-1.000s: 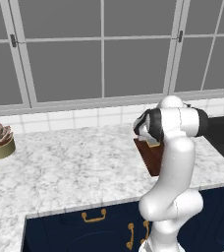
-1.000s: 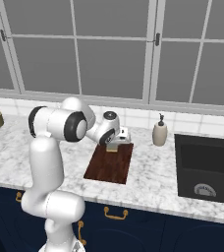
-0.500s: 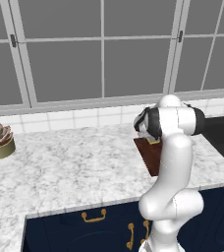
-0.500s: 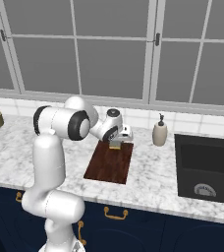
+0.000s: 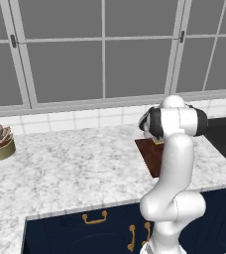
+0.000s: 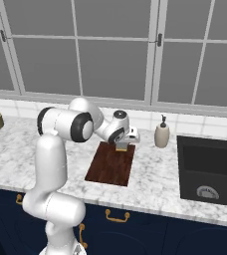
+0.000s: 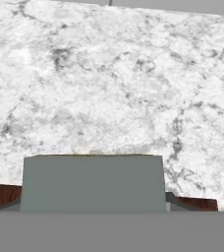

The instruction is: Pick up the sponge from the counter and clean the cutting board by briefly scrubbing or pressing down on the cutting board. Once finished, release the sponge.

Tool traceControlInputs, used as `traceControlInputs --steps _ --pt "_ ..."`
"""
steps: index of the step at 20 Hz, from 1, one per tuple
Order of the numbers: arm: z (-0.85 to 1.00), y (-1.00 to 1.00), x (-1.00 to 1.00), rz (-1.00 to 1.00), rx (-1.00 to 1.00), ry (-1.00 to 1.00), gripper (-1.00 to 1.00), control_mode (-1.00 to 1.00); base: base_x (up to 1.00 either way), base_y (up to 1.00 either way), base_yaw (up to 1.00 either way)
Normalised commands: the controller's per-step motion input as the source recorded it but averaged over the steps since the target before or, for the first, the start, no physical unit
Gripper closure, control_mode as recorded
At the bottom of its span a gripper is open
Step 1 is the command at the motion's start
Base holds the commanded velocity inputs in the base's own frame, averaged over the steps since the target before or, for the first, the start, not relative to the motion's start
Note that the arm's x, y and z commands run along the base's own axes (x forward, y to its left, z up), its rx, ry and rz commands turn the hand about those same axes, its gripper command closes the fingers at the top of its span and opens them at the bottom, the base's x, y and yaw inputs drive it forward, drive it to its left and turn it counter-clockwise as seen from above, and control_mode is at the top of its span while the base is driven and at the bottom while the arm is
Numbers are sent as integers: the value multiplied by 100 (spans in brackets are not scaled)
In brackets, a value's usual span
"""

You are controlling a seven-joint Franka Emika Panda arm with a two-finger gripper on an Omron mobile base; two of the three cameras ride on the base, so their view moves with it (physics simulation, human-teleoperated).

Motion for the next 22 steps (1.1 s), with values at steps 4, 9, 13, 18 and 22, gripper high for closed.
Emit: traceControlInputs --steps 4,9,13,18,22 --pt "-12 -33 0 0 0 0 100 -100 0 0 0" --pt "-40 -27 0 0 0 0 100 -100 0 0 0" --pt "-11 -28 0 0 0 -1 100 -100 0 0 0" --pt "-3 -19 0 0 0 -5 100 -100 0 0 0" --pt "-31 -19 0 0 0 0 100 -100 0 0 0"
